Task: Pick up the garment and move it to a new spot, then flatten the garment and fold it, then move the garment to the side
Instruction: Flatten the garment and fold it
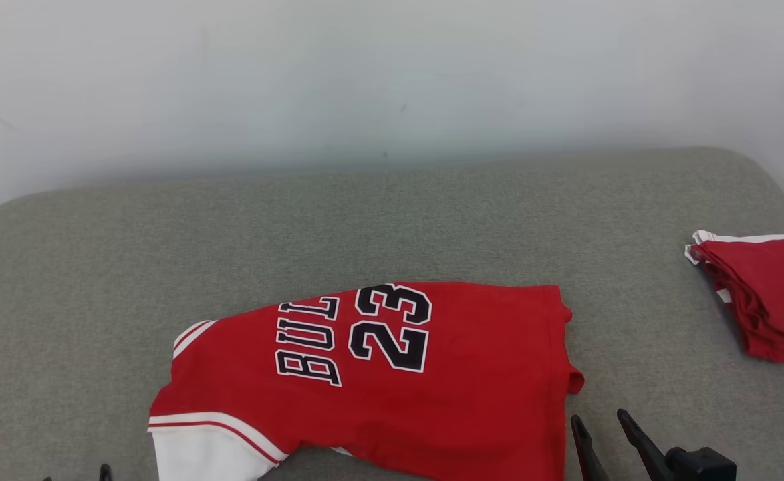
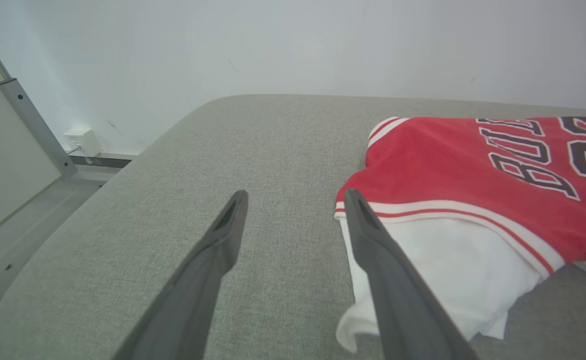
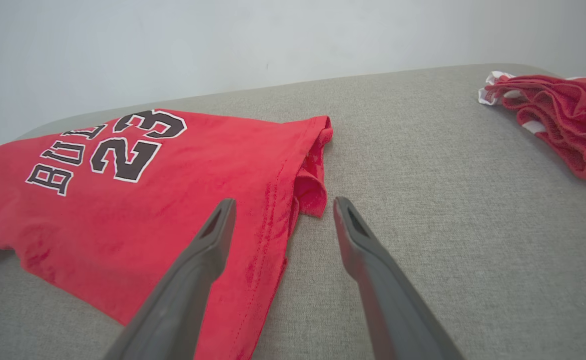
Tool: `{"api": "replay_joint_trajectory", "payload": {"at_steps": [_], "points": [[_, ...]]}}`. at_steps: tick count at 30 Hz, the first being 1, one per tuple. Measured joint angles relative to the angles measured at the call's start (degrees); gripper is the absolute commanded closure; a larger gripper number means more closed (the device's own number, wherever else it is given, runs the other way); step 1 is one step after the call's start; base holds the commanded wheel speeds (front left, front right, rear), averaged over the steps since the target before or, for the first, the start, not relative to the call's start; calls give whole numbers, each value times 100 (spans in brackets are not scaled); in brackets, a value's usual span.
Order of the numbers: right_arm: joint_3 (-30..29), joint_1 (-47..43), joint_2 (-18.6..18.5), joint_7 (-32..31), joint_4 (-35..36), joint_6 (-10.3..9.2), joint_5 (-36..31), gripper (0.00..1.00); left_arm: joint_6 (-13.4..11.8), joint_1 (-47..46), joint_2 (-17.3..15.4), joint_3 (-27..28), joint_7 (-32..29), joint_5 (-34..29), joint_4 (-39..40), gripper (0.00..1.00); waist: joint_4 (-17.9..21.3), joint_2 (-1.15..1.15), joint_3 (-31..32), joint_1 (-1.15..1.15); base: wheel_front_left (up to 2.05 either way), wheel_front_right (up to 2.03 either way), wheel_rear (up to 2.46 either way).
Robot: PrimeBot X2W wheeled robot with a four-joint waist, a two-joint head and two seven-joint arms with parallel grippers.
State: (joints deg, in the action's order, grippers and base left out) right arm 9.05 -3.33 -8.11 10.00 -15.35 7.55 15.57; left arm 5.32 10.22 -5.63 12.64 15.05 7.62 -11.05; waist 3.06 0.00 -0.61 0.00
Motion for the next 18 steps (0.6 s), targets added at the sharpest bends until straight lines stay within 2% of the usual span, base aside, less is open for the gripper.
{"api": "replay_joint_trajectory", "payload": {"at_steps": [5,8,13,18], "points": [[-18,14,-7,-110,58,1,-4,0,175,-24,71,208,0,77,343,0,-118,0,33,0,0,0,0],[-37,34,-23,-204,75,0,-4,0,181,-57,100,192,0,33,556,0,-184,0,59,0,0,0,0],[-60,101,-40,-583,91,0,76,0,208,-55,201,-135,0,-56,1024,0,-296,0,106,0,0,0,0],[-148,234,-36,-1358,18,0,249,0,208,71,255,-671,0,-79,1449,0,-371,0,138,0,0,0,0]]}}
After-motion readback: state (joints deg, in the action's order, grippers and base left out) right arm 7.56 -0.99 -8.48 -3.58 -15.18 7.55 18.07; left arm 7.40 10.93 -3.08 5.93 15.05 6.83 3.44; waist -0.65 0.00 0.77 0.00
